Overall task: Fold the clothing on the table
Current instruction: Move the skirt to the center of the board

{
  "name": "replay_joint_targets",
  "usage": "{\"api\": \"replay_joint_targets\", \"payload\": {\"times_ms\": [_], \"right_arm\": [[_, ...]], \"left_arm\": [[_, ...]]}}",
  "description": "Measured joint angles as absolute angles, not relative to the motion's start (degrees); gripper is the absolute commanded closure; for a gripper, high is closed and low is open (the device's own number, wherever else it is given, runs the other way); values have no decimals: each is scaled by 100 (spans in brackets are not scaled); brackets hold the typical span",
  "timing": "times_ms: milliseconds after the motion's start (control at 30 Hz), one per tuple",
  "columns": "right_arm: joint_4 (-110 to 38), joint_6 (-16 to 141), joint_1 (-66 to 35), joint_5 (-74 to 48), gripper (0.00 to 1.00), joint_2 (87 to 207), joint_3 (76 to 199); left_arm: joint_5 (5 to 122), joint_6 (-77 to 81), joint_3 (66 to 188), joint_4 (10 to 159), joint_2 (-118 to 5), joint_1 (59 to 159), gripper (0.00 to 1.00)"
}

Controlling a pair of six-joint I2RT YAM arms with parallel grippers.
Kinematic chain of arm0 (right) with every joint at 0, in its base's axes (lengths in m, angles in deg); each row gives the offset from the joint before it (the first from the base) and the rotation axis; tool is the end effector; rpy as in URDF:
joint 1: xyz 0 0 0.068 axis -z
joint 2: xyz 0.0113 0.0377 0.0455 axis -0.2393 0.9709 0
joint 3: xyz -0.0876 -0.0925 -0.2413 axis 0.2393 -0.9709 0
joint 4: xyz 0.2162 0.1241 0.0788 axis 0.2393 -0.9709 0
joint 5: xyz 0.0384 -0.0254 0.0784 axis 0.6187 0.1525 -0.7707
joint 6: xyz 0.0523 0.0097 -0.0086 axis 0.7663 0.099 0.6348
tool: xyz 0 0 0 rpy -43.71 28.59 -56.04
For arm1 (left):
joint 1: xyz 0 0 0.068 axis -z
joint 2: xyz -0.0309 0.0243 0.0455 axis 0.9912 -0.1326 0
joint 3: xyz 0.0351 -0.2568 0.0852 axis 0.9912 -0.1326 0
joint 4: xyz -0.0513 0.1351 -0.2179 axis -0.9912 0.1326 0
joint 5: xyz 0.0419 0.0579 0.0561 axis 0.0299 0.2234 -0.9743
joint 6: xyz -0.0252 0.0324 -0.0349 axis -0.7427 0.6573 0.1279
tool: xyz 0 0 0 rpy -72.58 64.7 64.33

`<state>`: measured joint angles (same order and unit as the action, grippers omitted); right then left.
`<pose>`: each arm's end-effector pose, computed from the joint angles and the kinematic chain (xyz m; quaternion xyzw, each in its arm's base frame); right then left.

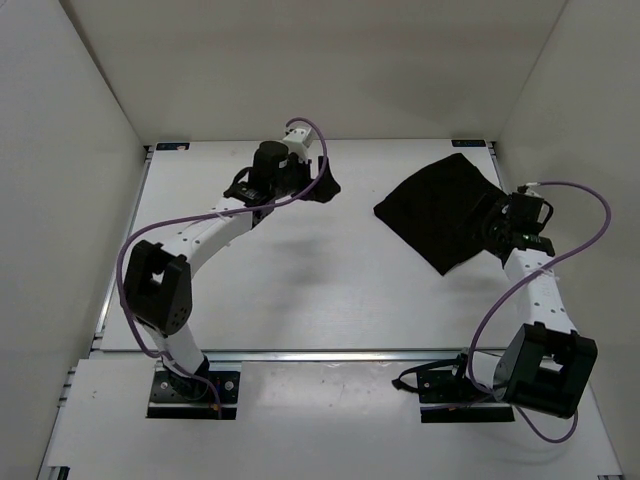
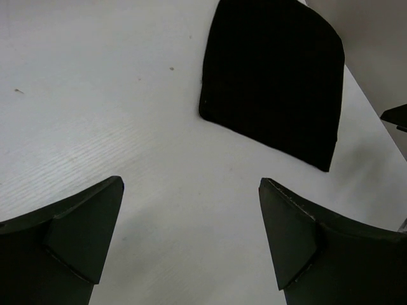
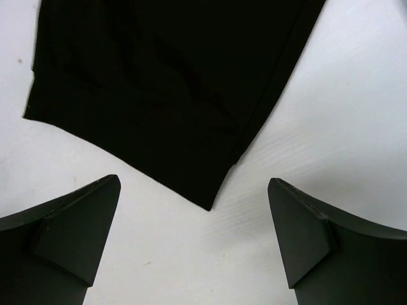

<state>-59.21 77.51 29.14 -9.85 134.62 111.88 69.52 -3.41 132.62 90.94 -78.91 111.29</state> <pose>0.2476 -0.0646 0.2656 0.2734 0.8723 0.0610 0.4007 0.3506 -0.2036 0.3041 0.1535 0.8217 -0.3048 0.4564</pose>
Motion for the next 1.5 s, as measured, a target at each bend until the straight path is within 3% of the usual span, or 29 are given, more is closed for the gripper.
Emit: {"api": "replay_joint_targets", "payload": {"times_ms": [167, 600, 800, 900, 1000, 1033, 1100, 1500], "right_arm": [[-5808, 8127, 2691, -941, 9, 13628, 10628], [-4964, 8986, 2129, -926, 12, 14037, 9839], [-4520, 9172, 2151, -884, 21, 14168, 9533], [-4308, 9224, 2146, -847, 35, 14290, 9533], [-4094, 9288, 2149, -845, 70, 14471, 9536], [-4057, 9321, 2149, -858, 74, 14548, 9536], [-4016, 9340, 2149, -884, 99, 14655, 9562], [-4466, 9071, 1574, -991, 100, 14836, 9881]], "left_arm": [[7101, -466, 13262, 9046, -8123, 11214, 1], [7424, -693, 13240, 8615, -8123, 10982, 1], [7429, -656, 13240, 8637, -8123, 10923, 1], [7433, -656, 13231, 8646, -8123, 10845, 1], [7435, -693, 13229, 8639, -8125, 10761, 2], [7438, -702, 13231, 8622, -8132, 10748, 1], [7438, -713, 13266, 8582, -8206, 10783, 1], [7488, -790, 13301, 8414, -8783, 11089, 2]]}}
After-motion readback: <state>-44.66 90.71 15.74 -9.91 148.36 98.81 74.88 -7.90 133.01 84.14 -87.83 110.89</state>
